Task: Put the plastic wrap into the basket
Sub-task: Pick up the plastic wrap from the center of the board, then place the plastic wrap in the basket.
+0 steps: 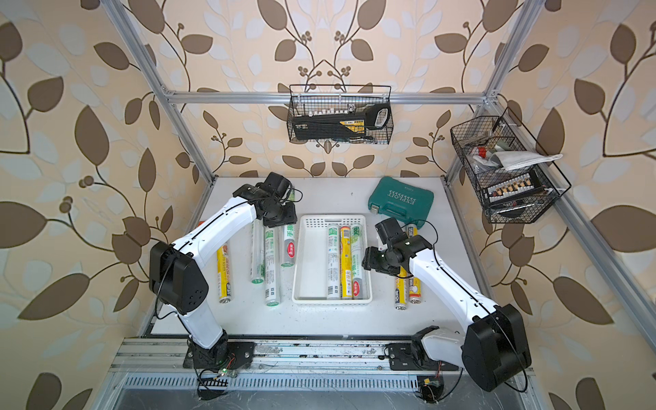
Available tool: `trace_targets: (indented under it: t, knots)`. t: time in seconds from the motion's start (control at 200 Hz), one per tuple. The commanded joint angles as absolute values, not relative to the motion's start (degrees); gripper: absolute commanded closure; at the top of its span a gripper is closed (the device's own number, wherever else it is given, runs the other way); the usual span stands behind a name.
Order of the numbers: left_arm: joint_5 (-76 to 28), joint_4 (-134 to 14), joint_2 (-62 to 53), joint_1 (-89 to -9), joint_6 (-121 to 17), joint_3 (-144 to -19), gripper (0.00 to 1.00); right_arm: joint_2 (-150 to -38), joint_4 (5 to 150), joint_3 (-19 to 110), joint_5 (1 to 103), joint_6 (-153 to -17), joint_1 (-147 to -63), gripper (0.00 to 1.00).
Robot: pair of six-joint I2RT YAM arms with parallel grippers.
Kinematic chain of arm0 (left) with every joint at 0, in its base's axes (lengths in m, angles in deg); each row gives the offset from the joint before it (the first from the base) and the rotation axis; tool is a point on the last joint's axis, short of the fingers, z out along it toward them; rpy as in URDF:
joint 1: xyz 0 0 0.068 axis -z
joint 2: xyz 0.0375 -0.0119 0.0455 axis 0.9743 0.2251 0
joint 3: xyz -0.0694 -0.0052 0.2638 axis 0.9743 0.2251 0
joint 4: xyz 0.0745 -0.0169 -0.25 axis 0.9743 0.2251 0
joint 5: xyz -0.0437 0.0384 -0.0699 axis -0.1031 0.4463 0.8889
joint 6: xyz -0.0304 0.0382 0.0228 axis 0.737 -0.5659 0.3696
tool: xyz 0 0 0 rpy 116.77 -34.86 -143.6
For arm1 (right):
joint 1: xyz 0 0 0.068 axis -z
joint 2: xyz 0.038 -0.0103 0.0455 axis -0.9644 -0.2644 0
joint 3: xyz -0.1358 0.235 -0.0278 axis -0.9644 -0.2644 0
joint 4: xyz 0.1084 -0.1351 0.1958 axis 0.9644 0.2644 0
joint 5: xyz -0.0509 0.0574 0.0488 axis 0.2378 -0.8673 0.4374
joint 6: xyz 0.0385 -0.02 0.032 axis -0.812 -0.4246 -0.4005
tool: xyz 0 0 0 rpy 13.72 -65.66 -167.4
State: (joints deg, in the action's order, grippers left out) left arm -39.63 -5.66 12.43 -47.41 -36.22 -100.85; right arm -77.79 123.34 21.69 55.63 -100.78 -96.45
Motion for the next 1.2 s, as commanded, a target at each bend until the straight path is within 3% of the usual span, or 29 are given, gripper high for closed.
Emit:
trace_targets:
  t: [0.0, 0.56, 1.195]
  knots:
    - [-40.11, -6.43, 7.77, -45.15, -35.1, -103.4, 0.62, -76.72, 124.71, 22.29, 56.55, -100.24, -96.12, 0.35]
    - [-44.15, -15.92, 4.31, -34.45, -29.54, -95.54, 0.63, -76.71, 124.07, 21.65, 55.4, -100.74, -95.85, 0.35]
    - [-43.32, -20.14, 10.42, -31.2, -21.15, -88.98, 0.63, -77.86, 121.62, 19.62, 53.78, -101.37, -95.83, 0.36]
